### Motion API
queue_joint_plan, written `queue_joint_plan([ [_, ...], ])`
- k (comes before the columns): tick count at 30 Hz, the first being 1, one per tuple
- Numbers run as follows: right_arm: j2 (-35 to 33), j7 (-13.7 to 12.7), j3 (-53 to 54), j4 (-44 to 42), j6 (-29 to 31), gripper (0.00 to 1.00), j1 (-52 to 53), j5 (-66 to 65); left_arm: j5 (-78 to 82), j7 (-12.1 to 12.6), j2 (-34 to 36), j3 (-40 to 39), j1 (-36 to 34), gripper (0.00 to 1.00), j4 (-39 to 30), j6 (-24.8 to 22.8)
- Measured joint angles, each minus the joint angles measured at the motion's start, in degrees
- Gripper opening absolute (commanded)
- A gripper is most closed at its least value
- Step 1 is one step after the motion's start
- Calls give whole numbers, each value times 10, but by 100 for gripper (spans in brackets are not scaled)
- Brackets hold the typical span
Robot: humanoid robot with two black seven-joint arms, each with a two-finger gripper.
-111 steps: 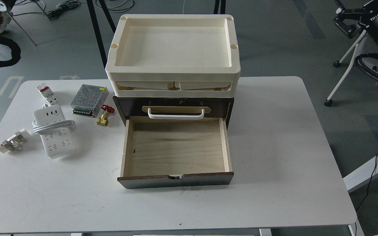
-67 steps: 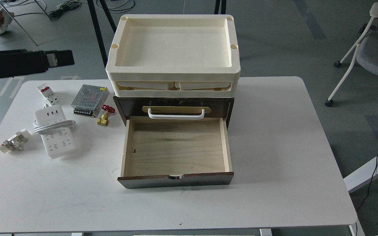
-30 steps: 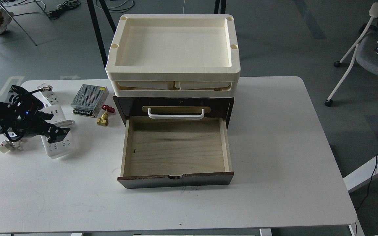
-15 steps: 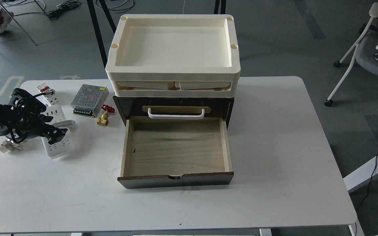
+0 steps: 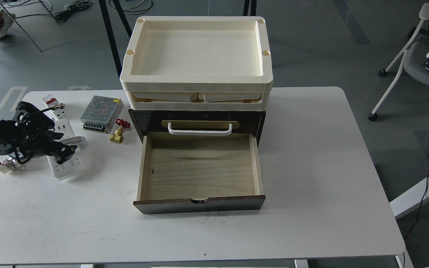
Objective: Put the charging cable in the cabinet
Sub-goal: 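Close the left gripper on the white charger and lift it, then carry the charger with the left gripper over the open drawer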
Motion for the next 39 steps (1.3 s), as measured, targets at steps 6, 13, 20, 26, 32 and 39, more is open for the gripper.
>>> queue_joint_plan([
  [6, 0, 0, 1, 0, 0, 100, -3, 0, 0, 0, -14, 8, -1, 56, 24, 13],
  [13, 0, 1, 1, 0, 0, 100, -3, 0, -1, 0, -15, 24, -1, 53, 40, 18],
  [20, 0, 1, 0, 0, 0, 100, -4, 0, -2, 0, -15, 30, -1, 24, 41, 19],
  [26, 0, 0, 1, 0, 0, 100, -5, 0, -4, 0, -15, 33, -1, 3, 40, 19],
  [32, -1, 0, 1, -1, 0, 100, -12, 0, -5, 0, -15, 33, -8, 0, 40, 36],
  [39, -1, 1, 1, -1, 0, 100, -18, 0, -7, 0, -9, 32, -43, 0, 34, 49],
])
